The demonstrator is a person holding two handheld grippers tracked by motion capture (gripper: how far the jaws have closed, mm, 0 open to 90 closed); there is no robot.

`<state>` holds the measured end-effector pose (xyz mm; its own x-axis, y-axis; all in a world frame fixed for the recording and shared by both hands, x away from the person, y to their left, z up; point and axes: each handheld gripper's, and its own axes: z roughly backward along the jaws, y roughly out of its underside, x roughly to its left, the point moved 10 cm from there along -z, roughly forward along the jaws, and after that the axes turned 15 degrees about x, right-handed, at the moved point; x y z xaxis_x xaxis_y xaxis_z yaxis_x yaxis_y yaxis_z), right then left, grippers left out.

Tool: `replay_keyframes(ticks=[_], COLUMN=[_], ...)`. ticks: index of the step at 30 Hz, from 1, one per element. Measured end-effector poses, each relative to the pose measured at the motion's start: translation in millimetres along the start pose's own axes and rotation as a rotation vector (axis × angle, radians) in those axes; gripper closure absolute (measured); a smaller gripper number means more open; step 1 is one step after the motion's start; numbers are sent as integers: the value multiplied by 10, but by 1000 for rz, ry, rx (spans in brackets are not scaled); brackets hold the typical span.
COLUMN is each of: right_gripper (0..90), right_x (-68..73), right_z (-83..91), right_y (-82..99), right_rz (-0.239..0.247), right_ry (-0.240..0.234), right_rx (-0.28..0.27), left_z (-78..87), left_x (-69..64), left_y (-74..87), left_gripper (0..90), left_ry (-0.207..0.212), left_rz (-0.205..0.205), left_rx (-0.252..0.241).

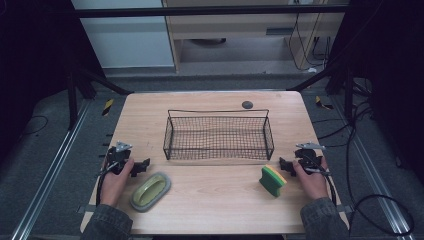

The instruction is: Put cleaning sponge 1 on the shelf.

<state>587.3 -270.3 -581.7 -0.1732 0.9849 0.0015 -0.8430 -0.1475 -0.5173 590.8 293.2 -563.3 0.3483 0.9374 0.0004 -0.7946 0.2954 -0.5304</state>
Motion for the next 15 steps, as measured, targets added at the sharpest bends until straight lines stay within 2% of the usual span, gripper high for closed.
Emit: replay_keyframes(ticks=[3, 5, 6, 7, 12, 15], right_gripper=[5, 5, 5, 5, 4, 4], right_x=[2, 2, 1, 0, 1, 2], right_z=[0, 0, 0, 0, 0, -4], right_y=[-1, -1, -1, 0, 0, -7], right_rz=[-2, -2, -1, 1, -1, -4], right_ry=[-1, -1, 0, 0, 0, 1], right_rx=[-1, -1, -1, -1, 0, -1], left_z=[148, 201, 290, 326, 438, 457], left_x=[63, 68, 41, 29, -8, -89], left_y=[37, 42, 52, 59, 46, 35], left_gripper=[32, 34, 38, 35, 33, 33], left_ry=[-31, -29, 1, 10, -5, 24], left_rz=[-15, -13, -5, -8, -29, -38], left_rx=[-7, -14, -10, -1, -21, 14])
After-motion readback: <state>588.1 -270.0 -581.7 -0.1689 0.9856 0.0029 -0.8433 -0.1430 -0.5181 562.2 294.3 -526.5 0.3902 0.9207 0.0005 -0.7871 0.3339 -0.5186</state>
